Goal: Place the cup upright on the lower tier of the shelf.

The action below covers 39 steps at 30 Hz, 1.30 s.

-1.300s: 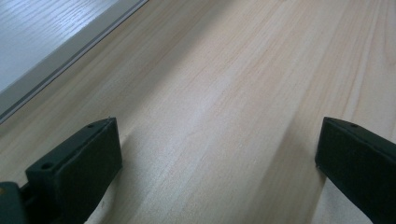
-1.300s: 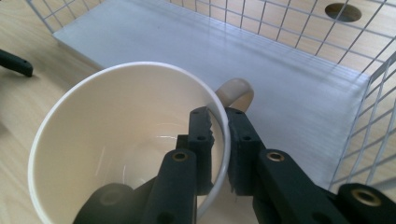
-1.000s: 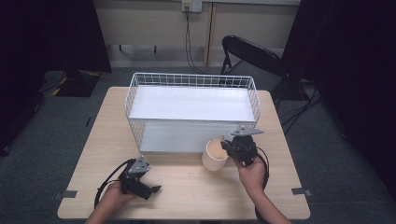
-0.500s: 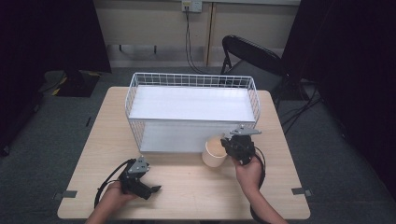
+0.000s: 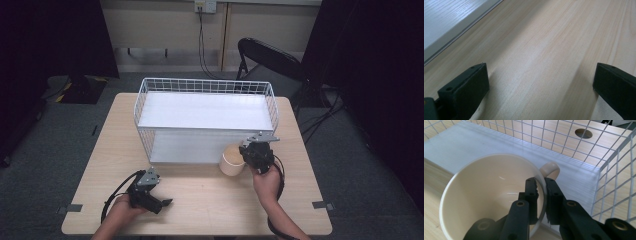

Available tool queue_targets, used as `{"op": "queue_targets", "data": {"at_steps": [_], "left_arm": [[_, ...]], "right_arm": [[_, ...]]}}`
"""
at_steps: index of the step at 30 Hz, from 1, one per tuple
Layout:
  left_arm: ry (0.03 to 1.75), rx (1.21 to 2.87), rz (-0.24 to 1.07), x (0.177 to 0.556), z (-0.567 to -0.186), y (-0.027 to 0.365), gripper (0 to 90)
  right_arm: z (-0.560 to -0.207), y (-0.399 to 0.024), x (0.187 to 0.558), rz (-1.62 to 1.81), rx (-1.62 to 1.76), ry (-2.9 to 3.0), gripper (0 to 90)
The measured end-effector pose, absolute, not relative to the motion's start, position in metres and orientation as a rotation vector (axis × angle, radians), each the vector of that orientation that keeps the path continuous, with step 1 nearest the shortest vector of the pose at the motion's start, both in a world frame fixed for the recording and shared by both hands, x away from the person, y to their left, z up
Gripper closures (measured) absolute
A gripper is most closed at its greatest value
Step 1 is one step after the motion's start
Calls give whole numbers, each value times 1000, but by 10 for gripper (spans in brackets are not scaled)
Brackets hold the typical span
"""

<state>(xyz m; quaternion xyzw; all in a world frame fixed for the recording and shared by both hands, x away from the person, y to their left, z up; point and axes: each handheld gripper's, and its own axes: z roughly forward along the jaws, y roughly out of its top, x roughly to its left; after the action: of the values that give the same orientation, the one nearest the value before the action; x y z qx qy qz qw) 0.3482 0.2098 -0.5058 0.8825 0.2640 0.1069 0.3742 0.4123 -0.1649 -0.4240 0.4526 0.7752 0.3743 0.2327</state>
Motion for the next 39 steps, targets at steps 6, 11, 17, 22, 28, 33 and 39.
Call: {"op": "queue_targets", "data": {"at_steps": [6, 11, 17, 22, 28, 33, 39], "left_arm": [[676, 2260, 273, 348, -506, 210, 0], [676, 2260, 273, 348, -506, 210, 0], [676, 2260, 273, 348, -506, 210, 0], [676, 2260, 273, 348, -506, 210, 0], [676, 2260, 274, 348, -506, 210, 0], [676, 2259, 274, 348, -506, 210, 0], [676, 2260, 274, 348, -506, 210, 0]], "right_arm": [[-424, -163, 415, 1013, 1227, 2125, 821], [-425, -161, 417, 1020, 1230, 2105, 820], [-426, -159, 420, 1019, 1230, 2083, 819], [-426, -158, 424, 1010, 1242, 2066, 817], [-426, -158, 427, 1006, 1237, 2050, 817], [-425, -160, 427, 1032, 1266, 2028, 739], [-423, -164, 425, 1038, 1279, 2016, 653]]}}
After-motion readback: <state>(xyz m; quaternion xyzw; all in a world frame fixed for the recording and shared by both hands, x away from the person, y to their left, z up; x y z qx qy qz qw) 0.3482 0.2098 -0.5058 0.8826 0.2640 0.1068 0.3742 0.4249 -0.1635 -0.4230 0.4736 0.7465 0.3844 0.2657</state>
